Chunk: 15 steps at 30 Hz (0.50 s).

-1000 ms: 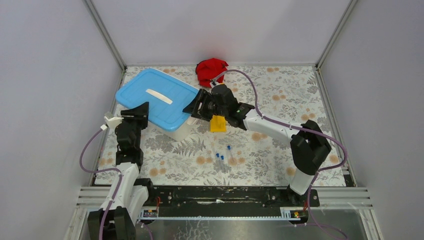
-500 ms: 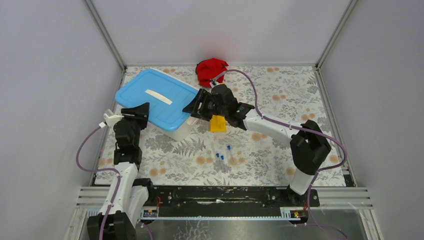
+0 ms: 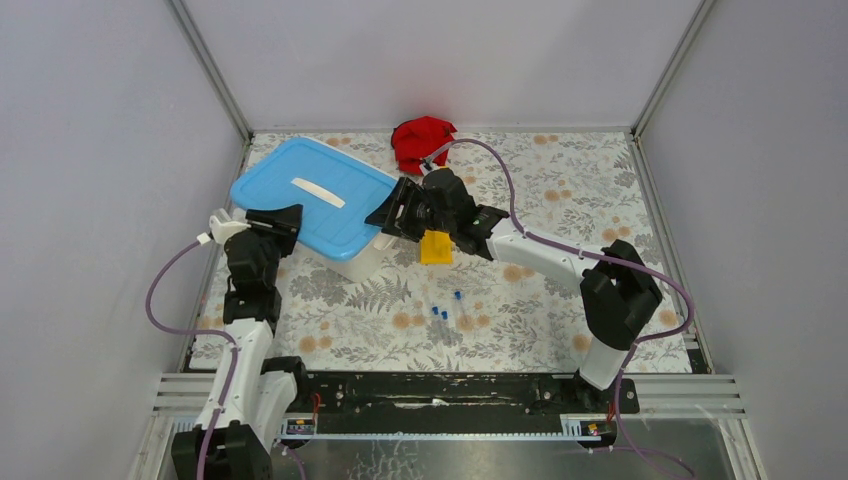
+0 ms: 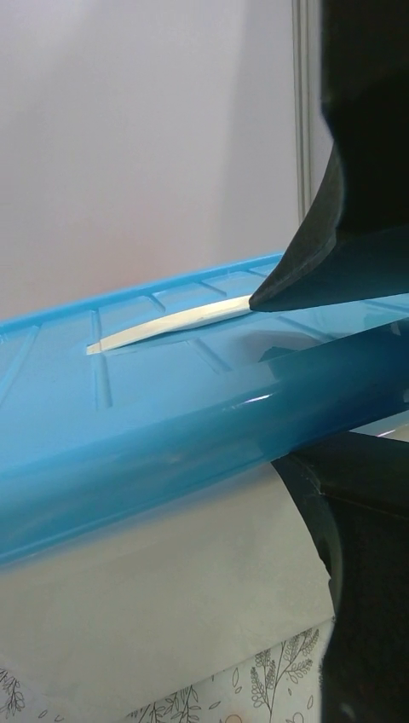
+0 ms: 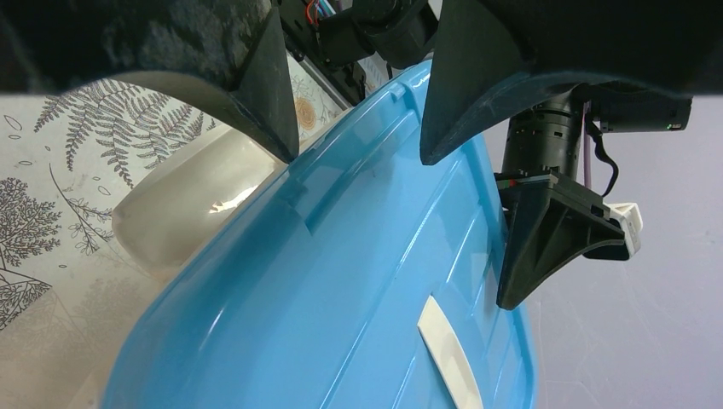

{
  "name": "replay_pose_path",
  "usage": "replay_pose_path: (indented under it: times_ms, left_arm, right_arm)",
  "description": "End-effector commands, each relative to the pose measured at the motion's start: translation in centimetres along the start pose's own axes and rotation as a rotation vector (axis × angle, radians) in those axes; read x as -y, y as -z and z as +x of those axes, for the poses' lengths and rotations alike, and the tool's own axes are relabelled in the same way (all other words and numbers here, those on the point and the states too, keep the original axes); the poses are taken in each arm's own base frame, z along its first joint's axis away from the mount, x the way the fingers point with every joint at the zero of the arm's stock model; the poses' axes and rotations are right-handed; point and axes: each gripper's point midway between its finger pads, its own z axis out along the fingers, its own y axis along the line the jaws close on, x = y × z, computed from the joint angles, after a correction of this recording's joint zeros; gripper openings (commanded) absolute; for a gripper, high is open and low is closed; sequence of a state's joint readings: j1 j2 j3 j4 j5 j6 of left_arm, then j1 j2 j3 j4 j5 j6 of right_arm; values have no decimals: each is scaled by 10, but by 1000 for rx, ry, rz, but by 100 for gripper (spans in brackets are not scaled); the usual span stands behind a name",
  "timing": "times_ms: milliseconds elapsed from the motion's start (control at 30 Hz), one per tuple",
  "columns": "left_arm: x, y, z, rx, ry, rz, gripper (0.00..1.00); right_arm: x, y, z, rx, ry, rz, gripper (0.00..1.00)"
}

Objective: Organize the chemistry lab equipment
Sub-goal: Close the lid of the storage box.

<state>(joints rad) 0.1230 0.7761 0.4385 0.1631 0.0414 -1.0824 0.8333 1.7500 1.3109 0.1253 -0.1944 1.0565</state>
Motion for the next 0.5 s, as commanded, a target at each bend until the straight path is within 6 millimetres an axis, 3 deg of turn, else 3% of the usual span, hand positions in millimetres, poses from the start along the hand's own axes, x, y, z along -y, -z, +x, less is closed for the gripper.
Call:
replay_pose_path:
  times_ms: [0,467]
  left_arm:
    - [-3,4,8,-56,-72,-29,57]
    - [-11,21,5,-56,-112,-87,61]
  right_arm:
    - [-36,8,-18,64,10,-89,61]
    - [-36,8,-19,54,13,-84,61]
